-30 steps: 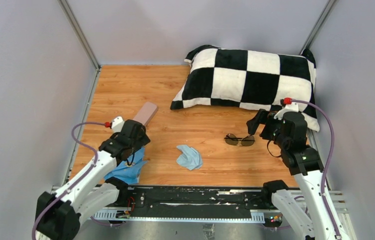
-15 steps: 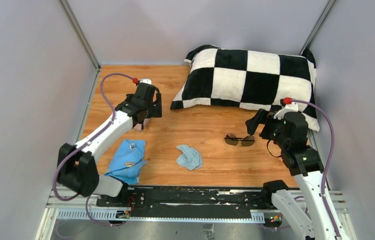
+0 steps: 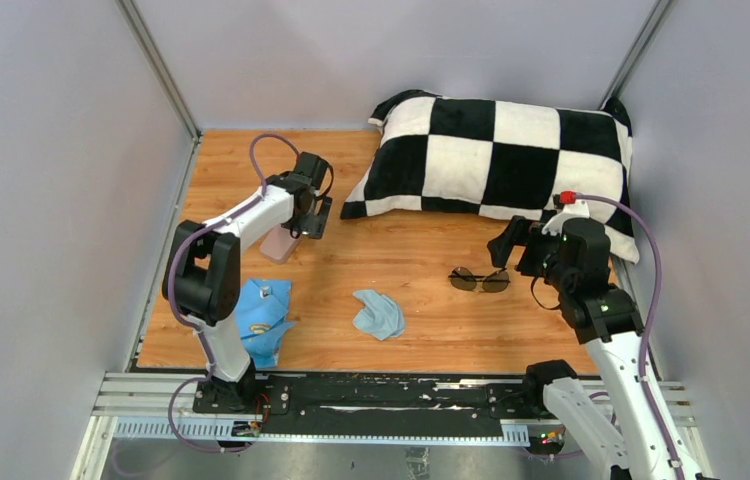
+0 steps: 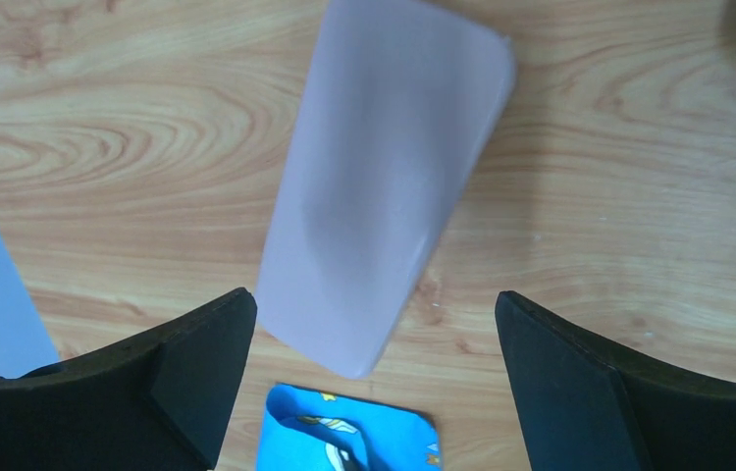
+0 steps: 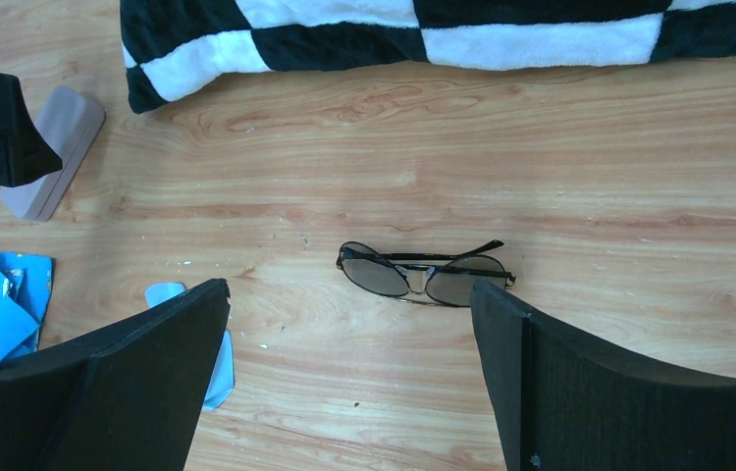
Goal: Organize the sunglasses
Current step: Pick up the sunglasses case at the center of the board.
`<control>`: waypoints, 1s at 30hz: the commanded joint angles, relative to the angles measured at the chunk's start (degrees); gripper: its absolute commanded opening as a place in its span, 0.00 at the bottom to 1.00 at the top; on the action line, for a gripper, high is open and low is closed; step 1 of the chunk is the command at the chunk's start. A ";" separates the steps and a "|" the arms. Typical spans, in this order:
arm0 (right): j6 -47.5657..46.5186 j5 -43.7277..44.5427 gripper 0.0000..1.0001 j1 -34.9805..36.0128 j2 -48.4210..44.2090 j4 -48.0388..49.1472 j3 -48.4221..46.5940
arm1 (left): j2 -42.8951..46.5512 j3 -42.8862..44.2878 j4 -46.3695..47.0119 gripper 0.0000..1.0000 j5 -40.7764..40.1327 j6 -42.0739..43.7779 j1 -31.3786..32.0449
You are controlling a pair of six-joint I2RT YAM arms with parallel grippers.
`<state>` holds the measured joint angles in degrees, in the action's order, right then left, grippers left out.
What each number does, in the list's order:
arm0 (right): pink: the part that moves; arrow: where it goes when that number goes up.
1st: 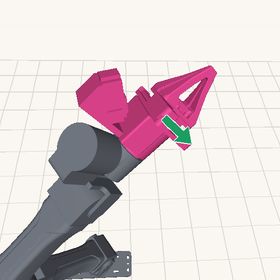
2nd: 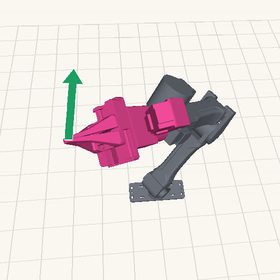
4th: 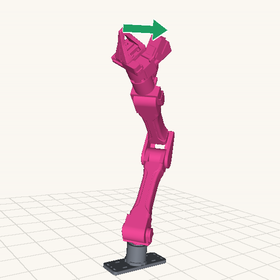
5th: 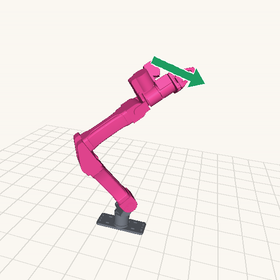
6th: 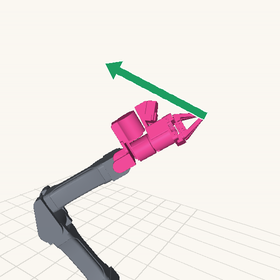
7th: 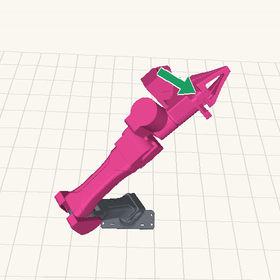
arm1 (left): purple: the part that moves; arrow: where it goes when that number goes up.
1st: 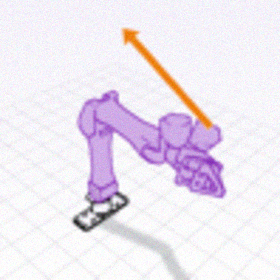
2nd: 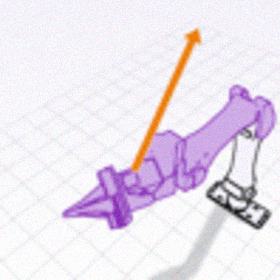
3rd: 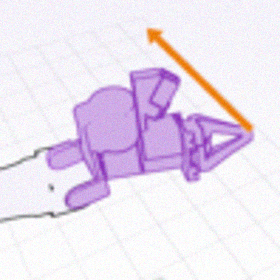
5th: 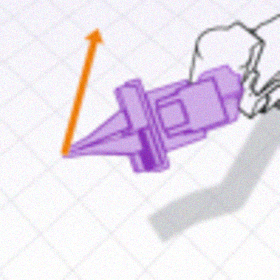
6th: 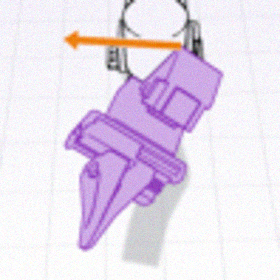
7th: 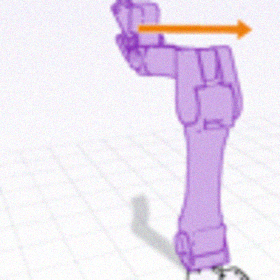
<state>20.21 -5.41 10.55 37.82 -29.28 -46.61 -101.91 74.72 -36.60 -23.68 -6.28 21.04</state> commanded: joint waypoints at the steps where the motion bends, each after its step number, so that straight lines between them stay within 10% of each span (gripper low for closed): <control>1: -1.15 -1.93 1.00 -0.53 0.39 1.14 0.61 | -1.79 1.29 -2.18 1.00 4.07 3.49 -3.73; 18: -1.41 -1.97 1.00 -0.53 1.11 1.80 1.02 | -8.15 2.67 0.23 1.00 15.52 3.20 -10.58; 30: -0.53 -3.53 1.00 -0.53 1.28 1.82 0.45 | -6.58 0.41 1.77 0.72 22.03 -1.48 -10.13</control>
<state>19.66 -7.40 10.55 39.59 -27.81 -46.19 -109.67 76.18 -35.66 -6.81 -4.69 10.35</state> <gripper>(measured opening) 0.999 0.758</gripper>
